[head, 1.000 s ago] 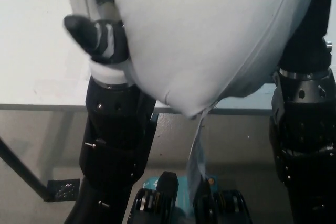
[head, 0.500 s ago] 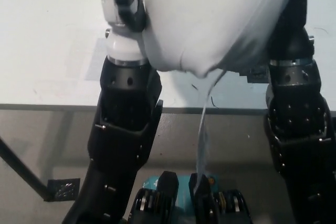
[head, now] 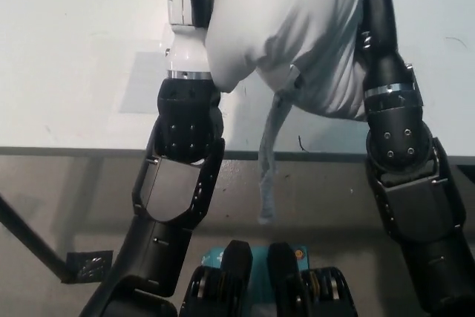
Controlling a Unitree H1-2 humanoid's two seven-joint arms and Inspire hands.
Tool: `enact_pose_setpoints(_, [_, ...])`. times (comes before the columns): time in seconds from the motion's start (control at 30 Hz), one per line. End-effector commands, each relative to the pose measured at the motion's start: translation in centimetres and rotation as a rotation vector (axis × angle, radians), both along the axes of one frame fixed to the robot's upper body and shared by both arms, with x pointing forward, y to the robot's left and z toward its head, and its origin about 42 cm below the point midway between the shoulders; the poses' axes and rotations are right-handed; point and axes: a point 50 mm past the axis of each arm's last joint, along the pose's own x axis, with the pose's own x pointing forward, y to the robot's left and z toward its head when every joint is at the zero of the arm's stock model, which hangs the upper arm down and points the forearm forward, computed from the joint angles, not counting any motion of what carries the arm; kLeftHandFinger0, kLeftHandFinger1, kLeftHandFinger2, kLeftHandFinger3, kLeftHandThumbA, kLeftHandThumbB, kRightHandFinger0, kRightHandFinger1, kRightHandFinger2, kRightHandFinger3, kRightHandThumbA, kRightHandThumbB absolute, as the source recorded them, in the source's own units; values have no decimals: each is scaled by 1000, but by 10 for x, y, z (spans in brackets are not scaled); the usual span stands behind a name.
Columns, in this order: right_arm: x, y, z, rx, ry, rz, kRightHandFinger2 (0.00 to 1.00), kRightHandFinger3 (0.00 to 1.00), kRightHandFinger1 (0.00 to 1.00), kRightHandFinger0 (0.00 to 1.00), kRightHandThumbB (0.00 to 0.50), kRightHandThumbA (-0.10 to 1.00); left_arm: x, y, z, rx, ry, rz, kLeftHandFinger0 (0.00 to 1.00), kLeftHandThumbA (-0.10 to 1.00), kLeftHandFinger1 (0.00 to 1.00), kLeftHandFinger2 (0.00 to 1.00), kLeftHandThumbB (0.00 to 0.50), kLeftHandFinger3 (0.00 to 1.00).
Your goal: The robot uses both hands to lift the pillow and then drops it on the table
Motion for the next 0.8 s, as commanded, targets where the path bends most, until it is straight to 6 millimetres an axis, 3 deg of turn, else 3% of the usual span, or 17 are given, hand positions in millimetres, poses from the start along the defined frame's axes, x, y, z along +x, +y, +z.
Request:
enact_pose_setpoints(0.0, [3,48,51,-8,-156,173,1000,1000,1000,1000,54,1000,7,-39,18,112,-34,-65,1000,1000,1000,1000,0,1000])
enact_pose_setpoints(0.07, [9,49,46,-7,-125,164,1000,1000,1000,1000,75,1000,12,-38,14,120,-6,-55,1000,1000,1000,1000,0,1000])
enact_pose_setpoints(0.33, [25,48,35,-37,-51,160,1000,1000,1000,1000,80,1000,29,-30,2,93,76,-95,1000,1000,1000,1000,0,1000])
enact_pose_setpoints(0.4, [36,46,20,-70,39,176,1000,1000,1000,1000,108,1000,39,-23,-17,136,139,-49,1000,1000,1000,1000,0,1000])
enact_pose_setpoints(0.47, [39,45,16,-79,64,175,1000,1000,1000,1000,124,1000,42,-21,-23,149,159,-43,1000,1000,1000,1000,0,1000])
enact_pose_setpoints(0.5, [39,45,16,-79,64,176,1000,1000,1000,1000,125,1000,42,-21,-23,150,160,-43,1000,1000,1000,1000,0,1000])
enact_pose_setpoints(0.53, [43,42,2,-103,98,176,1000,1000,1000,1000,100,1000,45,-17,-40,164,220,-49,1000,1000,1000,1000,0,1000])
enact_pose_setpoints(0.77, [54,39,-17,-137,178,171,1000,1000,1000,1000,87,1000,54,-10,-59,182,304,-77,1000,1000,1000,1000,0,1000])
